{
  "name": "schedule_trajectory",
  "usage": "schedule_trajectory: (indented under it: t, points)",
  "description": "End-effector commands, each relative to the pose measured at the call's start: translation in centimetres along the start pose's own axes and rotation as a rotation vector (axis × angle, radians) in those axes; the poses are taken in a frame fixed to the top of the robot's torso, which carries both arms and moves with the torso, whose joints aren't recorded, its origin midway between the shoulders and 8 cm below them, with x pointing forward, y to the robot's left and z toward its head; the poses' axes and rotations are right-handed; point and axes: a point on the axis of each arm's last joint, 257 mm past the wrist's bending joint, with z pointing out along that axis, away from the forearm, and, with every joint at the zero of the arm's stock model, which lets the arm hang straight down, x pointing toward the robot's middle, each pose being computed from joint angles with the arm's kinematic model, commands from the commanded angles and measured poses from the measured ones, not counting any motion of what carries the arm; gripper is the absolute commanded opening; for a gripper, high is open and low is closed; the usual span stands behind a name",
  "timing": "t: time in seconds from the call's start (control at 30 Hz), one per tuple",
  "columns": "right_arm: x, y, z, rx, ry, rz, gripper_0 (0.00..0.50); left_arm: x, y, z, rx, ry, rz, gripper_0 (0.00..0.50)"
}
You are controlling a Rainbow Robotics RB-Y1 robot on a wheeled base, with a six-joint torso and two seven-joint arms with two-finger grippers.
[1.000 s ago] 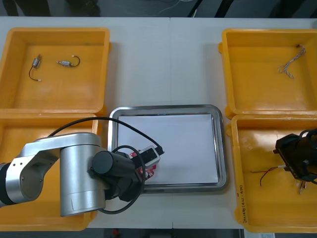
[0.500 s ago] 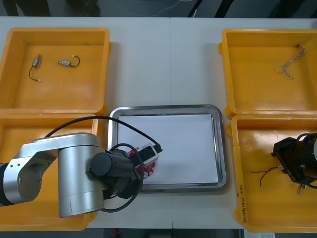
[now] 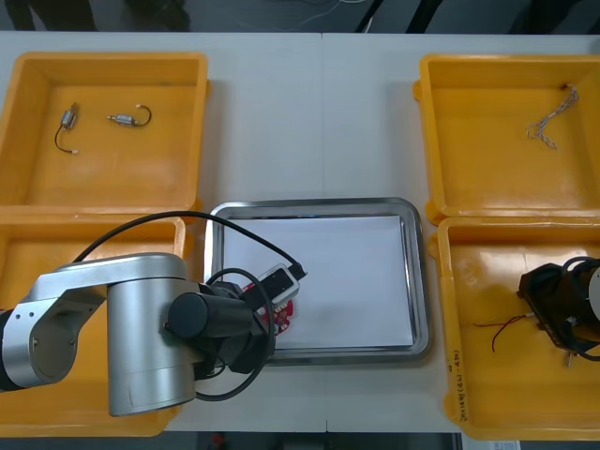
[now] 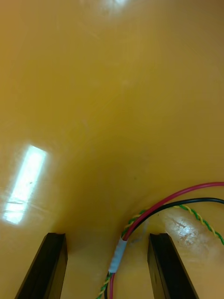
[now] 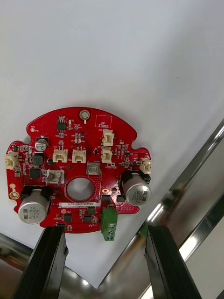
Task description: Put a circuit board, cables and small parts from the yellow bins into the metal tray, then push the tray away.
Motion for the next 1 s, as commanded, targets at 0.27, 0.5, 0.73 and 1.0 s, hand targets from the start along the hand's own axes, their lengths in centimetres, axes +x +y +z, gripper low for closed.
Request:
schedule_trajectory:
  t: [0.27, 0.5, 0.73, 1.0]
  points:
    - [2.0, -0.4, 0.7, 0.001, 0.024, 0.046, 0.500, -1.9, 2.9, -4.0, -0.029, -0.016, -0.140, 0.500]
    - [2.1, -0.4, 0.9, -0.013, 0.018, 0.044, 0.500, -2.3, 5.0, -6.4, -0.036, -0.014, -0.244, 0.500]
    - [2.1, -0.6, 1.2, -0.027, 0.011, 0.046, 0.000, -1.9, 8.9, -9.8, -0.076, -0.005, -0.372, 0.500]
    - [1.8, -0.6, 1.0, -0.029, 0.004, 0.047, 0.000, -0.4, 13.3, -13.5, -0.134, 0.030, -0.493, 0.500]
